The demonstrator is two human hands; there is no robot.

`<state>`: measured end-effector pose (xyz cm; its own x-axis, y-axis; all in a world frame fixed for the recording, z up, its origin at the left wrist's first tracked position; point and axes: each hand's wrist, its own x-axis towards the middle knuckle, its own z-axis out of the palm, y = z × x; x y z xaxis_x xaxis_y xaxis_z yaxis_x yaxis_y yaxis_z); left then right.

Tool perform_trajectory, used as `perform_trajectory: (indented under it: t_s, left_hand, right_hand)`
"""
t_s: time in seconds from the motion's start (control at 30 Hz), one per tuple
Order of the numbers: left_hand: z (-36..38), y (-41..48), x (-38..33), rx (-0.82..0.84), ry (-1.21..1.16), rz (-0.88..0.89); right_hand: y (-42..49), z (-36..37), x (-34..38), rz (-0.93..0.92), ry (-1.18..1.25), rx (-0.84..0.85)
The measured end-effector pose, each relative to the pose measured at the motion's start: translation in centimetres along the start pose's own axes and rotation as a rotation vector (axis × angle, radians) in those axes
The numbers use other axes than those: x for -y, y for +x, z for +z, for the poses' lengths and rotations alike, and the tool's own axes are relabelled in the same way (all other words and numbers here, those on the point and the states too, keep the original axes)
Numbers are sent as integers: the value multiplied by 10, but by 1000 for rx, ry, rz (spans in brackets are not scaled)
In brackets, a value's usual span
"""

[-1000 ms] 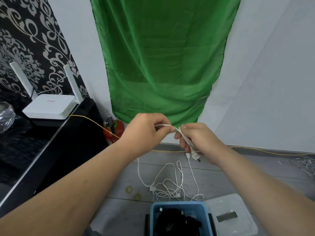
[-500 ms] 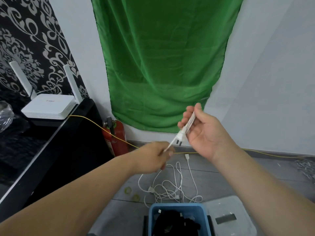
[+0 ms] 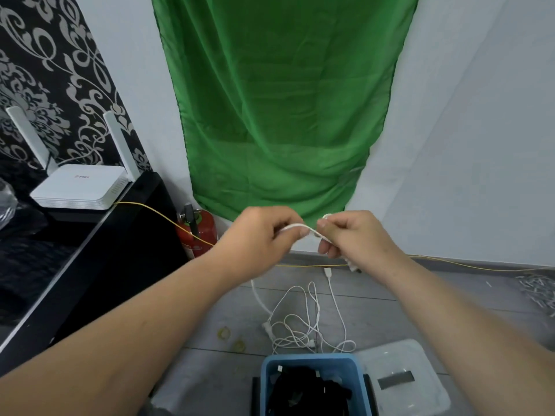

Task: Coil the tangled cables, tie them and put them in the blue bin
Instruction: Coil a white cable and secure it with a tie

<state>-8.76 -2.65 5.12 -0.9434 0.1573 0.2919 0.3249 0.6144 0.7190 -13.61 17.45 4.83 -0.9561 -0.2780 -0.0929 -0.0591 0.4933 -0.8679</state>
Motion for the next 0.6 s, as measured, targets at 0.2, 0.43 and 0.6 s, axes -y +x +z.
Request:
perform_trajectory:
  t_s: [0.2,0.43,0.6]
  left_hand:
    - [-11,5,22,-150,-110,-163]
    - [9,-5,19,186,-192,-335]
    - [30,-17,15,440,-66,-339]
  right_hand:
    - [-5,15,16,138,441,310]
    - [-12,20,42,210,1046,414]
    - [0,14,40,187,1234,31]
